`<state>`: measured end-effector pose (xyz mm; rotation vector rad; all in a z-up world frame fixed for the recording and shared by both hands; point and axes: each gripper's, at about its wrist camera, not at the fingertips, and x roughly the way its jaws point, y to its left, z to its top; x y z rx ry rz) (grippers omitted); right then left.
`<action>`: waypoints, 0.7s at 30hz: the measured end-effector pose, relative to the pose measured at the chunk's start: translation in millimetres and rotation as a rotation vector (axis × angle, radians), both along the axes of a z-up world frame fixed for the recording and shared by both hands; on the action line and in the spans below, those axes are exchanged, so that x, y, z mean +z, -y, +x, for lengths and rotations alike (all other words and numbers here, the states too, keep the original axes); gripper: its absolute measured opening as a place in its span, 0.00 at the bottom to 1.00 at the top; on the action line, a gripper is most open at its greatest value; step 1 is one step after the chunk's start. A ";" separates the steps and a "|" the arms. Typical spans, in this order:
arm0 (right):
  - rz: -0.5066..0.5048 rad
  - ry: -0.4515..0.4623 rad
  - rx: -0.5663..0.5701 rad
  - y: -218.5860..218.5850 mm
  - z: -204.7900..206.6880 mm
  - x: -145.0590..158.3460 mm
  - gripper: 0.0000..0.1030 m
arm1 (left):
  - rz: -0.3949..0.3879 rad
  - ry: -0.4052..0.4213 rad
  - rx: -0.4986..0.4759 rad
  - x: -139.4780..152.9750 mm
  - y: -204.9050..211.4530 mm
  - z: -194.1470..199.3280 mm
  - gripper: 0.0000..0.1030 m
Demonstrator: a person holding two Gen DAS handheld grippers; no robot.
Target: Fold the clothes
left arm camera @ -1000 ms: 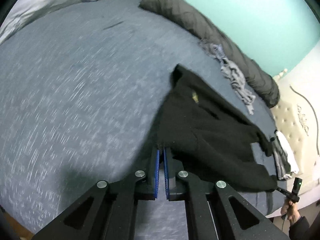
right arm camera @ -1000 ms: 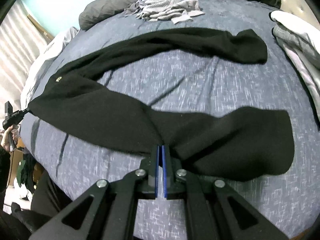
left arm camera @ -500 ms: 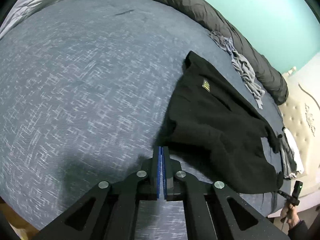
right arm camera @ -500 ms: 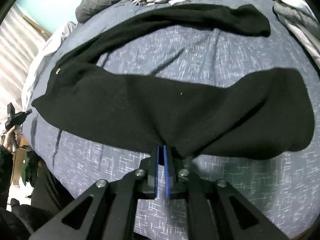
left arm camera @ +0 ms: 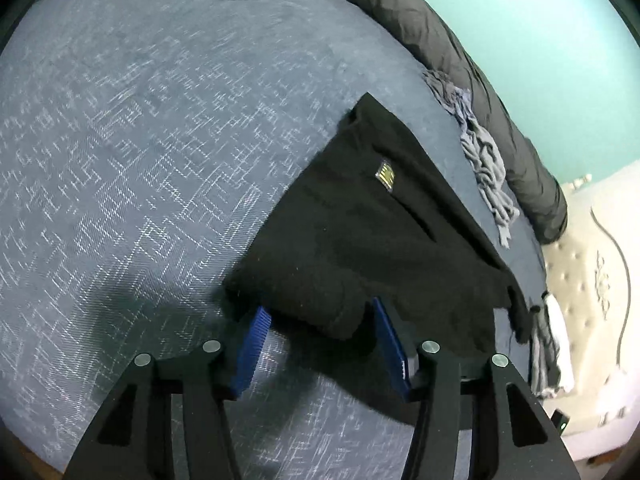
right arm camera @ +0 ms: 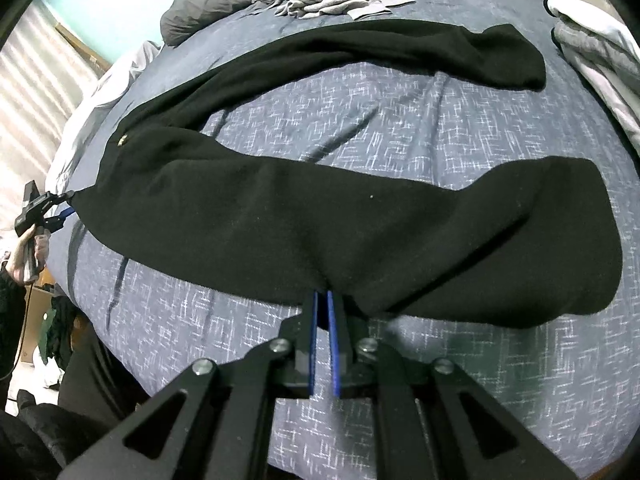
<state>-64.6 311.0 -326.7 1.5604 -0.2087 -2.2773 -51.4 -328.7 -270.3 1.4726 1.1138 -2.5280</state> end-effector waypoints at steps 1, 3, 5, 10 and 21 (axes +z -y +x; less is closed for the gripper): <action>-0.005 0.001 -0.003 -0.8 0.6 -0.5 0.06 | 0.018 -0.005 0.012 0.1 0.4 1.3 0.54; -0.012 -0.001 -0.009 -1.7 1.1 -1.1 0.06 | 0.038 -0.009 0.036 3.2 1.1 4.5 0.55; -0.014 -0.001 -0.010 -1.1 1.3 -2.5 0.06 | 0.044 -0.009 0.056 6.4 1.2 7.0 0.55; 0.006 0.004 0.001 2.3 -0.8 -6.3 0.06 | 0.034 0.029 0.104 3.1 4.5 0.6 0.55; 0.003 0.000 0.001 -0.2 2.0 -1.3 0.06 | -0.052 0.035 0.028 -1.6 -4.4 0.0 0.16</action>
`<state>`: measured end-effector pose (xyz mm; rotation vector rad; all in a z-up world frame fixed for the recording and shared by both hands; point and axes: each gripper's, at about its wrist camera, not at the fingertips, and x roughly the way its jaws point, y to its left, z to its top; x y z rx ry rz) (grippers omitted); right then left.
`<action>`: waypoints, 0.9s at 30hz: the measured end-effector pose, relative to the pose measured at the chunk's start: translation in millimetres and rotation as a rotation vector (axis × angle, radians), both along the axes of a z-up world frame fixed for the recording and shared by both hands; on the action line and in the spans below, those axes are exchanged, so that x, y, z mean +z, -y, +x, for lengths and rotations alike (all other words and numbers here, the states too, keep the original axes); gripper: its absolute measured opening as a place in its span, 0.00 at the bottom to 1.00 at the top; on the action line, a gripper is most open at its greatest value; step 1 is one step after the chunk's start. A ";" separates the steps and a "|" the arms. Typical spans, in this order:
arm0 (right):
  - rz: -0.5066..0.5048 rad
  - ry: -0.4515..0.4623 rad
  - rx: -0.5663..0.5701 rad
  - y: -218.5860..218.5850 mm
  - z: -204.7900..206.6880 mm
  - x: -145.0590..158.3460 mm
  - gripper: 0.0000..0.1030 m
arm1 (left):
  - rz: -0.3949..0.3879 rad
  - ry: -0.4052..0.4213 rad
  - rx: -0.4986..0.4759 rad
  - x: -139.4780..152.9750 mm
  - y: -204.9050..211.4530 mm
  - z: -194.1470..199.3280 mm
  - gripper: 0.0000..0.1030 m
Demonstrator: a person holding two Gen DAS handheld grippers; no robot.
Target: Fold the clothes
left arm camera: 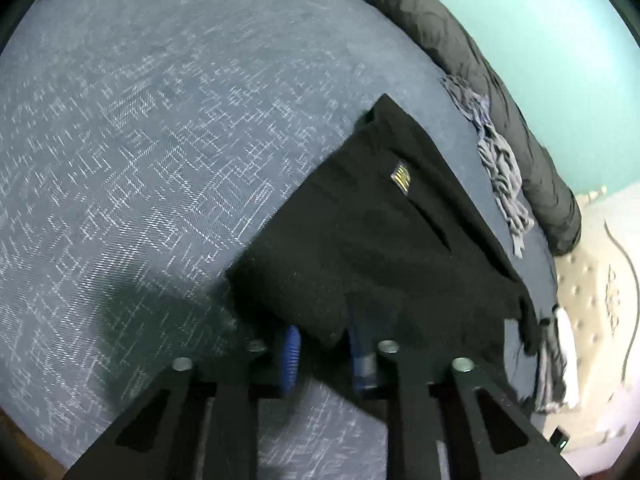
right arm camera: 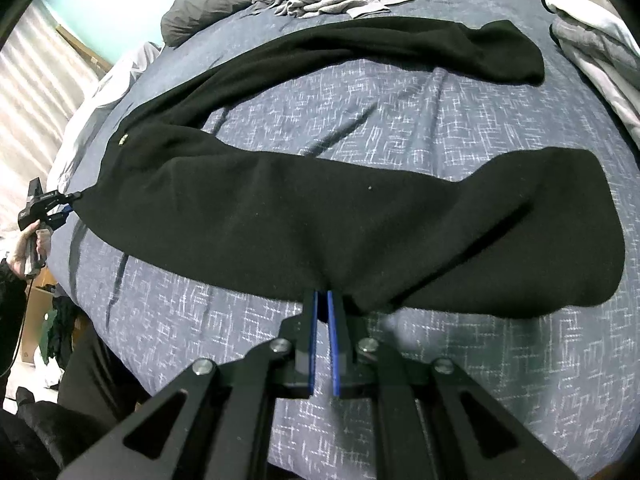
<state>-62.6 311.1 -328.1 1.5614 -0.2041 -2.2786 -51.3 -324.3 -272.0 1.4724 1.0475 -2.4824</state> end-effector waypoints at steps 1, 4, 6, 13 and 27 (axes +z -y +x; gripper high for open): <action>0.001 0.000 0.000 -0.7 0.5 0.1 0.06 | -0.014 -0.015 -0.009 3.8 0.5 5.4 0.15; 0.000 -0.002 -0.002 -3.4 2.2 0.7 0.03 | -0.023 -0.051 -0.026 10.2 2.1 17.8 0.14; 0.002 -0.002 -0.001 -4.9 3.9 1.4 0.03 | -0.022 -0.066 -0.035 11.7 2.8 26.8 0.14; -0.076 -0.075 -0.219 -66.1 5.1 26.9 0.09 | -0.042 -0.032 -0.040 -9.6 2.8 28.5 0.14; -0.092 -0.027 -0.591 -173.3 -5.7 11.1 0.46 | -0.050 -0.034 -0.039 -7.8 1.1 28.9 0.14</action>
